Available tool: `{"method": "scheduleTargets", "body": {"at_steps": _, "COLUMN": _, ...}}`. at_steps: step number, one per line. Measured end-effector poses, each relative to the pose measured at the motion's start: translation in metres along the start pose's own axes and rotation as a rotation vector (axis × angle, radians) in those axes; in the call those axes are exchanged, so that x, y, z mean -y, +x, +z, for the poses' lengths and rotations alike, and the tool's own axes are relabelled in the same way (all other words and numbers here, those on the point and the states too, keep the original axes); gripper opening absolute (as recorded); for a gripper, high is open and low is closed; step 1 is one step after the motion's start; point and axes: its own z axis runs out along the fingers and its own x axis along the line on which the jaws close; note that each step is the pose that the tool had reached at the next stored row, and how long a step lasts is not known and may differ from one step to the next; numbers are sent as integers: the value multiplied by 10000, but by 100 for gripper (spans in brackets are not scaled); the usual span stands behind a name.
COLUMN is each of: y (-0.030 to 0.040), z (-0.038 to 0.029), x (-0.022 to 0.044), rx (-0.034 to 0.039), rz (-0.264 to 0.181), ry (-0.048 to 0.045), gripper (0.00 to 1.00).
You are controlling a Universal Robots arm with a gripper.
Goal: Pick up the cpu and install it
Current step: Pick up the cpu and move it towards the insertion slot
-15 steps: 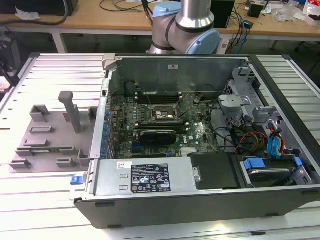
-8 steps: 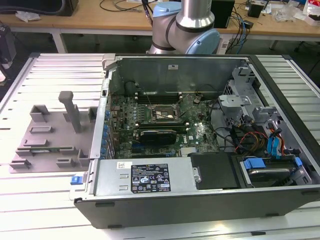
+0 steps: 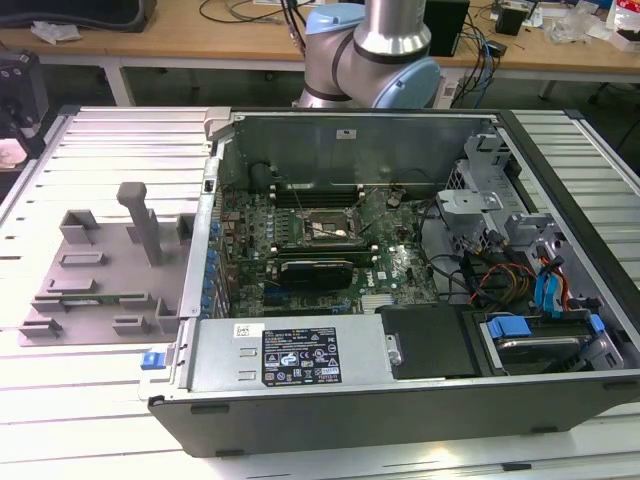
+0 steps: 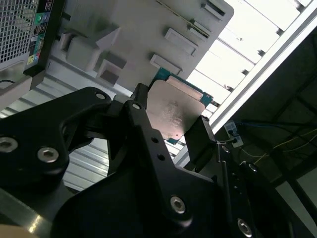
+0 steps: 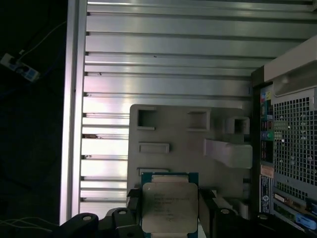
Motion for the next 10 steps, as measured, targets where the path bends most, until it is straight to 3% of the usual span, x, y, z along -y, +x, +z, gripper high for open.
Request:
{"method": "scheduleTargets", "body": {"at_steps": 3, "y": -54, "z": 1, "x": 1, "rx": 0, "rz": 0, "ry": 0, "gripper": 55}}
{"method": "scheduleTargets", "body": {"at_steps": 10, "y": -263, "z": 5, "x": 6, "rx": 0, "rz": 1, "ry": 0, "gripper": 55}}
